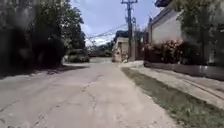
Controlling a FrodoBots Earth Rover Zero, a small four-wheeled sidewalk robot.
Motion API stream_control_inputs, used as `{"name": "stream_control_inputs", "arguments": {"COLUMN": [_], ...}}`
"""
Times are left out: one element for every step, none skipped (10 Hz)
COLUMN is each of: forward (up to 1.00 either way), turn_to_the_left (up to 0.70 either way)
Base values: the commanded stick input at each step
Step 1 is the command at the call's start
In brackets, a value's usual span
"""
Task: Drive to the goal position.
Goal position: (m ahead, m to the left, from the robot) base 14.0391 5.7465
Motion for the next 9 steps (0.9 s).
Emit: {"name": "stream_control_inputs", "arguments": {"forward": [1.0,1.0,1.0,1.0,1.0,1.0,1.0,1.0,1.0], "turn_to_the_left": [0.0,0.0,0.0,0.0,0.0,0.0,0.0,0.0,0.0]}}
